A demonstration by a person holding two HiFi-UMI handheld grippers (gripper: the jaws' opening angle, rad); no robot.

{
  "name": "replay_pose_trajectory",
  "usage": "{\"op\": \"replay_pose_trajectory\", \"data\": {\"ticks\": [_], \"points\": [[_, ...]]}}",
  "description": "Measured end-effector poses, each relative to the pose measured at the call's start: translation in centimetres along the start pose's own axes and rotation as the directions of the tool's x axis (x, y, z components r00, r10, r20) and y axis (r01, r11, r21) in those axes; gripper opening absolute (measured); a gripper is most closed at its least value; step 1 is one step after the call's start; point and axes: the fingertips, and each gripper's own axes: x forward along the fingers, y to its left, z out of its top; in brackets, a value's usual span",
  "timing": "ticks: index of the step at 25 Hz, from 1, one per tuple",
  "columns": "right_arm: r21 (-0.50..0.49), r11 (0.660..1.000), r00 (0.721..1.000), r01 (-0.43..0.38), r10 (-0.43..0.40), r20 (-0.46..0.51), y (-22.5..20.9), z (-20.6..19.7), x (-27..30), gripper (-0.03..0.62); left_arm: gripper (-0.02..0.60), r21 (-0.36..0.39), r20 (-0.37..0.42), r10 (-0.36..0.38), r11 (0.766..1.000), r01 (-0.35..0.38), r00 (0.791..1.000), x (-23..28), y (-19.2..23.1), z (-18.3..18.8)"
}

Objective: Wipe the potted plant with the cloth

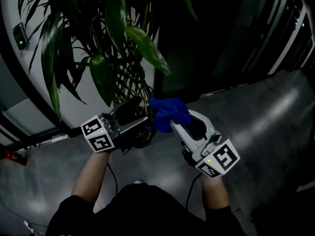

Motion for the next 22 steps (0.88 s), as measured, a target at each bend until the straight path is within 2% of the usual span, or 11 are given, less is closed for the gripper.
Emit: {"op": "replay_pose_trajectory", "data": {"ticks": [3,8,11,13,16,19,22], "points": [[-0.023,1.000,0.999,-0.002,0.001,-0.033,-0.7,-0.5,0.7,0.112,0.364,-0.015,0.015,0.057,0.998,-0.056,0.998,0.0,2.5,0.1],[-0.054,0.998,0.997,-0.035,0.031,-0.070,-1.5,-1.6,2.0,0.112,0.359,0.005,0.020,0.068,0.998,-0.068,0.997,0.0,3.7,0.4],[-0.044,0.995,0.993,-0.088,0.084,-0.086,-2.0,-2.8,2.6,0.112,0.359,0.035,0.010,0.066,0.997,-0.066,0.998,1.2,3.7,0.2],[-0.041,0.987,0.984,-0.154,0.150,-0.092,-2.5,-3.5,3.2,0.112,0.359,0.063,0.012,0.097,0.993,-0.097,0.995,2.2,4.3,0.2],[-0.022,0.966,0.964,-0.257,0.255,-0.069,-4.5,-3.9,3.8,0.112,0.341,0.101,0.047,0.198,0.974,-0.202,0.979,3.6,5.5,0.1],[-0.019,0.949,0.948,-0.315,0.313,-0.062,-7.3,-3.7,3.4,0.111,0.332,0.114,0.100,0.254,0.958,-0.264,0.962,5.2,5.9,0.3],[-0.039,0.928,0.927,-0.370,0.367,-0.073,-9.2,-3.4,3.1,0.112,0.330,0.149,0.160,0.321,0.927,-0.344,0.934,5.6,6.0,1.2]]}}
